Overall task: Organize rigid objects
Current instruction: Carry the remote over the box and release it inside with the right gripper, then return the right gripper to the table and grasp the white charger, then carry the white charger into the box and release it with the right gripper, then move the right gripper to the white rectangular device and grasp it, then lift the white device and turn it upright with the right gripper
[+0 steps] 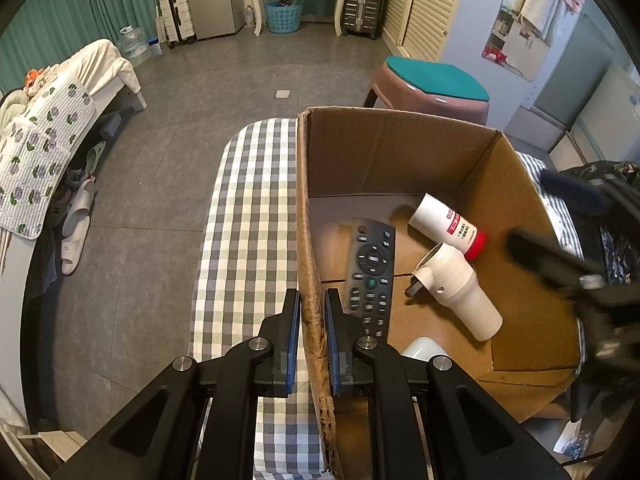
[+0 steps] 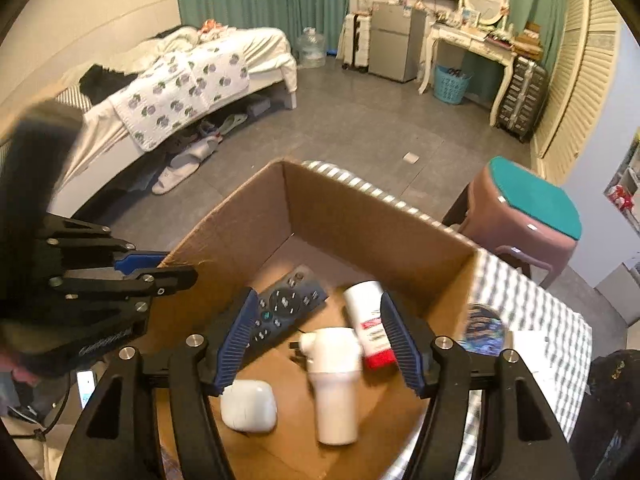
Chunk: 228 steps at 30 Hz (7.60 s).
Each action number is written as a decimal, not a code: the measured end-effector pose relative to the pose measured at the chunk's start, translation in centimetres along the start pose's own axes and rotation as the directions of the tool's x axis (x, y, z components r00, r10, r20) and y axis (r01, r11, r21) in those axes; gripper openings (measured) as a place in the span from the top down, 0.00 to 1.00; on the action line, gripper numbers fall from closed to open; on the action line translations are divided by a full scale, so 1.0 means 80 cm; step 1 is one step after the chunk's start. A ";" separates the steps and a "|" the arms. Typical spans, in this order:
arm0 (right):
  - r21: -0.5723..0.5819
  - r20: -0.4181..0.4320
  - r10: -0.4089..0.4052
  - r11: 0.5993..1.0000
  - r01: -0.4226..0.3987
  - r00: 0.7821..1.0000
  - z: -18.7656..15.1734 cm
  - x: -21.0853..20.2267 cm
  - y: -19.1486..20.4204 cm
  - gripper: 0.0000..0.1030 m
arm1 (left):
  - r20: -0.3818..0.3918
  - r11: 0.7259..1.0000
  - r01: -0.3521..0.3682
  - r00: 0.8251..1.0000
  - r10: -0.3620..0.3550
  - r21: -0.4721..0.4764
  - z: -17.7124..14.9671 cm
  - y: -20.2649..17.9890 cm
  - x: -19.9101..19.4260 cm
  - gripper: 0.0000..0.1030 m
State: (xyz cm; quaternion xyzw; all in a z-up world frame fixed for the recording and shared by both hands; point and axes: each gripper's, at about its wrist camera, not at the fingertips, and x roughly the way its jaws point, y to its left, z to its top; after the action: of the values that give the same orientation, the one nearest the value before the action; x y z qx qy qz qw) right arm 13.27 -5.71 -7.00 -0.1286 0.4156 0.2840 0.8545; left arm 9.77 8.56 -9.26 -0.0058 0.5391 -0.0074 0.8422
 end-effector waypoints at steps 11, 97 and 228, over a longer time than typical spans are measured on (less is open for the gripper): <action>0.105 0.073 -0.215 0.973 0.207 0.974 -0.038 -0.106 -0.098 0.28 | -0.001 1.000 -0.010 1.000 0.010 -0.004 0.003 0.000 0.000 0.89; 0.011 0.090 0.035 0.999 -0.036 0.995 -0.046 -0.041 -0.023 0.50 | 0.000 1.000 -0.002 1.000 0.002 0.010 0.001 -0.002 0.002 0.89; 0.483 -0.147 -0.283 0.816 0.318 0.948 -0.185 -0.004 -0.243 0.38 | 0.005 1.000 -0.004 1.000 0.004 0.002 0.002 -0.005 -0.001 0.81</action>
State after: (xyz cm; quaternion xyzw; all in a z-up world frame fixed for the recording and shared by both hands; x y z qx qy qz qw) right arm 15.18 -28.28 -16.26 0.0239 0.4784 0.0235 0.8775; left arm 9.84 8.13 -9.14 -0.0039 0.5368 -0.0064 0.8437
